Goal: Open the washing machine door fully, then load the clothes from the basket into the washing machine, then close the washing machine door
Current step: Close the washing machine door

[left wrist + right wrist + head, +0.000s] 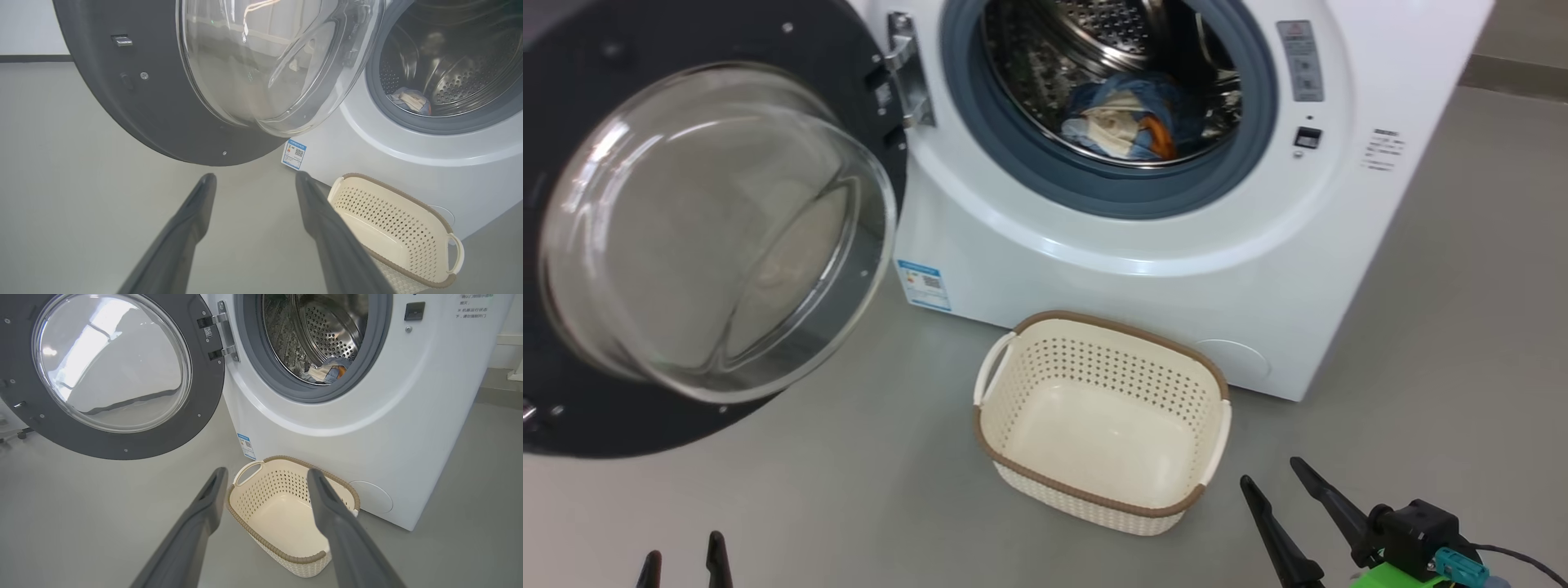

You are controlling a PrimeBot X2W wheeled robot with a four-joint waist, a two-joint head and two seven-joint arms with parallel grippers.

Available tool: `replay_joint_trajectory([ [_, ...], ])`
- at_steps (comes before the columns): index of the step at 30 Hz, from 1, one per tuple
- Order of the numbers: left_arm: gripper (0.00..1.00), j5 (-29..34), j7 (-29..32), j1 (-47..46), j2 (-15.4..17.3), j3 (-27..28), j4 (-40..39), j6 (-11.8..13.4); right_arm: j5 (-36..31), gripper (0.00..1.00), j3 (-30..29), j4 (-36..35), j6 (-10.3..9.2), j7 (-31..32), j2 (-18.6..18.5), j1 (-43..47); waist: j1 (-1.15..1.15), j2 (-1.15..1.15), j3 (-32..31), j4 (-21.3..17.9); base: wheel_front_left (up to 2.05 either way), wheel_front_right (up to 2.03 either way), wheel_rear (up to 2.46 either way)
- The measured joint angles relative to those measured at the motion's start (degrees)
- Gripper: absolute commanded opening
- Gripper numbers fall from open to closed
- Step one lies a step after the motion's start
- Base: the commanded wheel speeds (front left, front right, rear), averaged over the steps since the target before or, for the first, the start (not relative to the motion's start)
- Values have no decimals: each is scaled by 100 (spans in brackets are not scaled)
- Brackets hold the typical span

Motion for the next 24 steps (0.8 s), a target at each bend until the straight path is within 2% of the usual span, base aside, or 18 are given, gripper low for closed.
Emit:
replay_joint_trajectory([
  [13,100,-257,0,6,-1,-87,-56,18,45,100,59,64,0,0,-57,-58,0,0,34,685,0,0,0],
  [23,100,-457,0,30,-3,-105,-193,59,49,100,112,75,0,0,-59,-59,0,0,32,812,0,0,0],
  [24,93,-457,0,30,-3,-105,-193,59,49,100,112,75,0,0,-59,-59,0,0,32,812,0,0,0],
])
